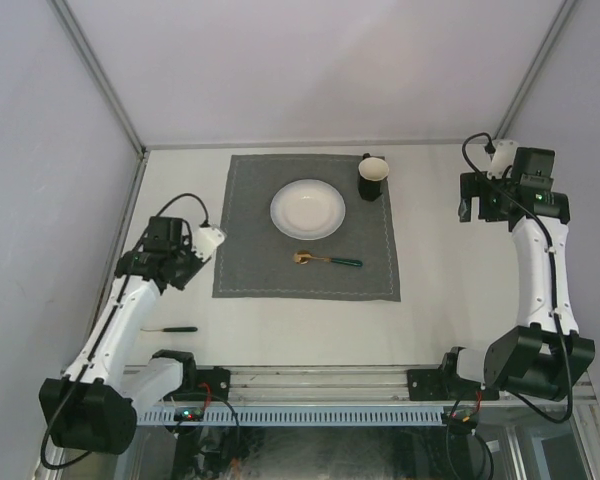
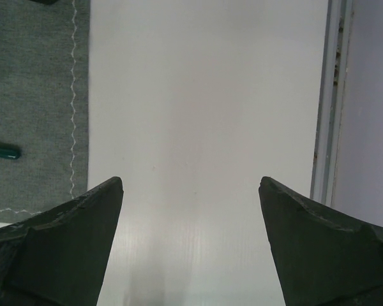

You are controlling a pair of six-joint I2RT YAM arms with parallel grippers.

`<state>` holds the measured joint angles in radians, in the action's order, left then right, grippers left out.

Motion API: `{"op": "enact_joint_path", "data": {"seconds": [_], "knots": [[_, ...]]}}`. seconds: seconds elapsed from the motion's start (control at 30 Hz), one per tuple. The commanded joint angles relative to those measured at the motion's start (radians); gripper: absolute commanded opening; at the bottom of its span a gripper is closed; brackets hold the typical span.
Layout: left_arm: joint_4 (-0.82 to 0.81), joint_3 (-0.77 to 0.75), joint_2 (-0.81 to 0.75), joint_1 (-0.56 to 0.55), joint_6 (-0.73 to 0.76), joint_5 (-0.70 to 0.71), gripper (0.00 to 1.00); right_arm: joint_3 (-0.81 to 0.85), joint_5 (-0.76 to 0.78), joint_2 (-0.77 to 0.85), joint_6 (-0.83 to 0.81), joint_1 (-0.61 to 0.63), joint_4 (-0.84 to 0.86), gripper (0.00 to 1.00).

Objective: Set the dinner table for one person
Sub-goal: Place the spoon on the napkin.

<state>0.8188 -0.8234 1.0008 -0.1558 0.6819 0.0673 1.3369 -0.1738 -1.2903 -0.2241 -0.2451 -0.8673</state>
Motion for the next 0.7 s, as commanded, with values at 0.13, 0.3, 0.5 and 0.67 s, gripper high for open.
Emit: {"op": "enact_joint_path", "data": {"seconds": [0.13,0.3,0.5,0.67], "knots": [[0.293,-0.264,0.083,0.146,0.021,-0.278,0.33,-0.046,0.021,-0.016,-0.031,-0.005,0.068,0.87],[0.486,-0.320,0.199,0.100,0.089,-0.407,0.35,-0.047,-0.002,-0.063,-0.049,0.000,0.085,0.87],[0.443,-0.059,0.048,-0.075,0.262,-0.183,0.41,-0.047,0.001,-0.083,-0.052,0.001,0.087,0.87],[0.429,-0.011,0.013,-0.037,0.386,-0.168,0.41,-0.047,0.017,-0.086,-0.047,0.001,0.078,0.87]]}}
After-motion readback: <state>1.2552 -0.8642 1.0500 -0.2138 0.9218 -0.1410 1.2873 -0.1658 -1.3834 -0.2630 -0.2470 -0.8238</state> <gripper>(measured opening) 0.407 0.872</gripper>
